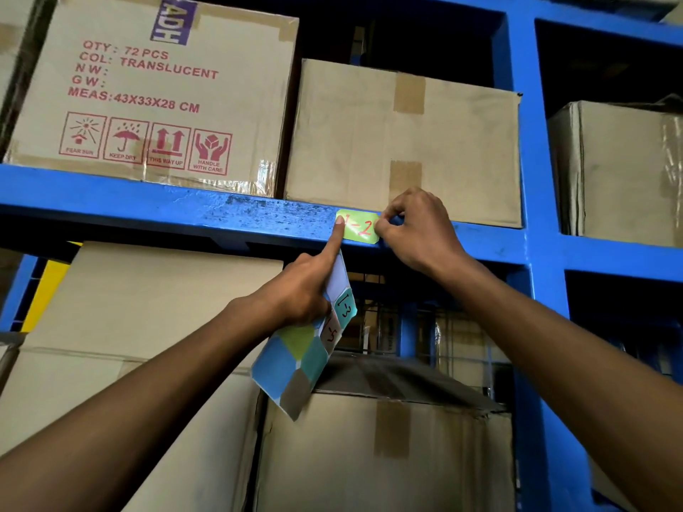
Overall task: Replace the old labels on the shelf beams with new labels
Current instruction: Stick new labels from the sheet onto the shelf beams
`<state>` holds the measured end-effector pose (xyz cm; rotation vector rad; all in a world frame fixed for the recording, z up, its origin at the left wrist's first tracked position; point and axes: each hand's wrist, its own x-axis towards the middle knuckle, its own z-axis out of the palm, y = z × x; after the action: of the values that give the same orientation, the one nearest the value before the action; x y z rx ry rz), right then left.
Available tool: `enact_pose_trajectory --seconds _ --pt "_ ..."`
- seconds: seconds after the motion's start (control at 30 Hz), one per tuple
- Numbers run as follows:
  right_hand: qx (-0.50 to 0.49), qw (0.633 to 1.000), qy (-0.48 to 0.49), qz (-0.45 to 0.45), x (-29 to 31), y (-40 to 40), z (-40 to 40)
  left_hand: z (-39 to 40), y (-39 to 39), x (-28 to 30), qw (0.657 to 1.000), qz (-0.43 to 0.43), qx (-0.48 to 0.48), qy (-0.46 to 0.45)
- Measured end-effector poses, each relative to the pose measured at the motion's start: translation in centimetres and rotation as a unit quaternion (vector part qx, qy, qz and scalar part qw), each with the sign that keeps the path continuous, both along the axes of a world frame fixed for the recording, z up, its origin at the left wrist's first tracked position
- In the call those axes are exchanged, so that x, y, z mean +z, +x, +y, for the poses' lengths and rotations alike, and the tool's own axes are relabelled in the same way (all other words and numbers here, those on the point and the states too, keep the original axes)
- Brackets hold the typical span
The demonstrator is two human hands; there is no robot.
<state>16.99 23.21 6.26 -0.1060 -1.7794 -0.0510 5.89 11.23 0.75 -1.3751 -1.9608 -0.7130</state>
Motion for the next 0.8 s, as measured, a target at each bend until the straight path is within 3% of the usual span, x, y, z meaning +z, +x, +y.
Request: enact_pose_trajectory --seconds 0.43,0.7,0.8 --pt "-0.024 1.000 -0.016 0.004 0.8 -0.4 -0.1 0.5 -0.1 0.0 1.000 0.018 0.002 -0.022" --pt "-0.036 0.996 -0.082 -0.001 1.3 -0.2 0.4 0.3 -0.1 0.1 0.999 0.027 0.008 -0.030" --pt "-0.034 0.998 -0.051 0.003 1.0 0.2 0.4 0.1 0.0 0.2 0.999 0.032 0.007 -0.028"
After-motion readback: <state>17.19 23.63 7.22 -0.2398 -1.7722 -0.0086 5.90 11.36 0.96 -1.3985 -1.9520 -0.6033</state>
